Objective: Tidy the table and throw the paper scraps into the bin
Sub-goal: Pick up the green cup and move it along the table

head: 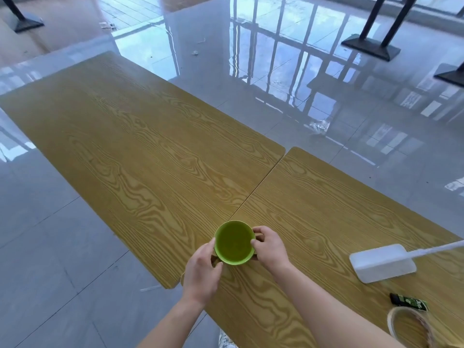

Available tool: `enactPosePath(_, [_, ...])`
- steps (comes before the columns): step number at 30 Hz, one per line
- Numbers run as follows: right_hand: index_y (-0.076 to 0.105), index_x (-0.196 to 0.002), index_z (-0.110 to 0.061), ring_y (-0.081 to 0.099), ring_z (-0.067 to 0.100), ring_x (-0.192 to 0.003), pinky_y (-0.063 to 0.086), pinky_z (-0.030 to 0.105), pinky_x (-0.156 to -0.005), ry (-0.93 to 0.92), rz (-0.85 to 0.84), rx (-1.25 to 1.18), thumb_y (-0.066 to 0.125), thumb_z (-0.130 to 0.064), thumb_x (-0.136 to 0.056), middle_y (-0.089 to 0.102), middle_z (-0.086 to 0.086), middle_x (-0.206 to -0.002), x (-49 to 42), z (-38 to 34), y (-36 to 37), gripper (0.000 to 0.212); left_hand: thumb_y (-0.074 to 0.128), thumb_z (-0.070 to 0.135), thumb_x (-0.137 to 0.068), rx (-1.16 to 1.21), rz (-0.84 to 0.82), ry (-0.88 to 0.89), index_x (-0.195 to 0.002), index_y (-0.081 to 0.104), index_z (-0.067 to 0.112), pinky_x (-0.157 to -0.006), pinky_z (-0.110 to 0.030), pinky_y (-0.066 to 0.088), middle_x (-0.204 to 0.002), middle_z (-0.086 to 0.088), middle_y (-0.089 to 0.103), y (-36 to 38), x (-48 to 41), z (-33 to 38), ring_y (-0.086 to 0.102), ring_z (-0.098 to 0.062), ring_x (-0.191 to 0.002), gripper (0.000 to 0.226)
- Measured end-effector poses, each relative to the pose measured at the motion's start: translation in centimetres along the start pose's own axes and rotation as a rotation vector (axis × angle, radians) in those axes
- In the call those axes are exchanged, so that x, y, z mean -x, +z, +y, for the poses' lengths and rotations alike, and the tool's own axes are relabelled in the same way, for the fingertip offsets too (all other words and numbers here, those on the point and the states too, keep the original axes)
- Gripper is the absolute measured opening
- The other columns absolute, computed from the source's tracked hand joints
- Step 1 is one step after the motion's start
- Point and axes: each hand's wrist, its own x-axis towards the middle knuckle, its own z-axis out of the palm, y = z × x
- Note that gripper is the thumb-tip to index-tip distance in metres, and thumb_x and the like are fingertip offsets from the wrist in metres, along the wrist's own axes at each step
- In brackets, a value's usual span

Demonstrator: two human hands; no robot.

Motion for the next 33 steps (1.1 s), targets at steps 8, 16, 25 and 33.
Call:
enactPosePath(8, [0.066,-0.109,-0.028,0.068,0.021,-0.097,0.059,0.048,-0.084,-0.014,0.002,-0.013,0.058,-0.013,-0.091,0.069,-0.003,-0.102,-0.5,-0.2,0.4,0.025,0.069,0.004,-0.077,0.004,0.003,-0.015,-0.137,0.054,0.024,-0.076,-0.031,0.054,-0.101,0.010,0.064,-0.3,-0.2,0.1,0.060,-0.007,-0.086,0.065])
enactPosePath(16, [0.065,-0.120,-0.024,0.067,0.018,-0.097,0.062,0.044,-0.078,-0.004,-0.008,-0.048,0.058,-0.012,-0.093,0.067,-0.002,-0.107,-0.4,0.0,0.4,0.030,0.071,0.002,-0.077,0.024,-0.009,-0.027,-0.140,0.050,0.022,-0.079,-0.031,0.055,-0.104,0.008,0.065,-0.6,-0.1,0.2,0.062,-0.008,-0.088,0.069])
enactPosePath(25, [0.062,-0.123,-0.022,0.067,0.017,-0.094,0.063,0.041,-0.076,-0.004,-0.013,-0.080,0.058,-0.012,-0.094,0.065,-0.003,-0.104,-0.2,0.0,0.4,0.031,0.075,0.014,-0.080,-0.095,-0.004,0.008,-0.142,0.046,0.015,-0.084,-0.030,0.055,-0.126,0.001,0.058,-1.0,0.3,0.4,0.061,-0.011,-0.103,0.068])
enactPosePath(33, [0.059,-0.129,-0.019,0.069,0.015,-0.091,0.062,0.040,-0.078,-0.011,-0.013,-0.067,0.060,-0.014,-0.093,0.066,-0.004,-0.105,0.1,0.1,-0.2,0.036,0.074,0.019,-0.082,-0.206,-0.010,0.049,-0.142,0.044,0.014,-0.078,-0.016,0.046,-0.129,0.002,0.053,-1.1,0.4,1.0,0.058,-0.011,-0.107,0.067])
